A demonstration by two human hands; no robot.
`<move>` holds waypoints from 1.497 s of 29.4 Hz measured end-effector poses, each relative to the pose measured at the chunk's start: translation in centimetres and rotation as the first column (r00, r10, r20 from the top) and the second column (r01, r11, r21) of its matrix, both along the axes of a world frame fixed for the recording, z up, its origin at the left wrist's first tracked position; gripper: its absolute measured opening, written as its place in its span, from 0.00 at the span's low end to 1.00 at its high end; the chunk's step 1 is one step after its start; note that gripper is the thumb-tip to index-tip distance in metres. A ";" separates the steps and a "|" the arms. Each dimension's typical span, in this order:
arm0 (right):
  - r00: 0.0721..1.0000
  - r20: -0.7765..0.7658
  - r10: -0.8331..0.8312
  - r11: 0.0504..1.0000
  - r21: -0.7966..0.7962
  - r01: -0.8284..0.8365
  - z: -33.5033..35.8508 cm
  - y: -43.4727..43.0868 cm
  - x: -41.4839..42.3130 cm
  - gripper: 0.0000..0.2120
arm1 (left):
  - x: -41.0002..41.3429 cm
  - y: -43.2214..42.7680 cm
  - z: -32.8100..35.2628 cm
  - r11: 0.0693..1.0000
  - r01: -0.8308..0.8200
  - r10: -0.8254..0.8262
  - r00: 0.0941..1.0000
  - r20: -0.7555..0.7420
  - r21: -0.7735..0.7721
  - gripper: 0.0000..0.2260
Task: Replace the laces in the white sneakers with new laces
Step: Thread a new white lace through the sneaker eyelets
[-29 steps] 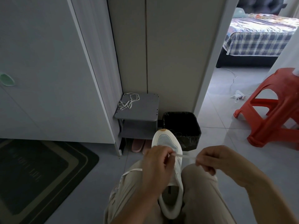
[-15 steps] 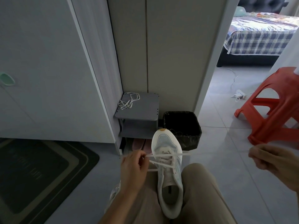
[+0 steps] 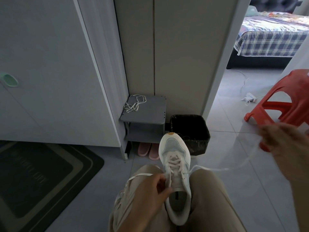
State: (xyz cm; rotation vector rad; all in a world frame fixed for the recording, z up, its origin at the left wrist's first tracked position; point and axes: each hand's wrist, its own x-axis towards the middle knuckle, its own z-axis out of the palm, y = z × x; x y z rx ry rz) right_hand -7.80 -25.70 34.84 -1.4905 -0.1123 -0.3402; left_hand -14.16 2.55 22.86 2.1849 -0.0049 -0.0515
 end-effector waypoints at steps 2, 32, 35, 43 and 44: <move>0.986 -0.160 0.050 0.995 -0.082 -0.064 -2.1 2.8 0.1 0.11 | 0.0 -0.2 -0.2 0.999 -0.029 0.029 0.999 0.014 -0.032 0.05; 0.980 -0.178 0.090 0.325 -0.925 -0.198 -9.9 15.5 -3.0 0.11 | 0.4 1.3 -0.7 0.952 -0.014 -0.004 0.998 -0.058 -0.305 0.09; 0.986 -0.130 0.105 0.346 -0.925 -0.159 -10.2 15.7 -3.1 0.11 | 0.5 1.4 -0.9 0.953 -0.035 0.013 0.997 -0.073 -0.300 0.10; 0.995 -0.091 0.035 0.346 -0.933 -0.097 -11.3 16.1 -3.9 0.06 | 0.6 1.3 -0.7 0.966 -0.088 0.066 0.993 -0.100 -0.244 0.08; 0.992 -0.124 0.034 0.410 -0.903 -0.127 -11.6 15.9 -3.9 0.06 | 0.7 1.6 -0.5 0.971 -0.062 0.037 0.993 -0.110 -0.231 0.07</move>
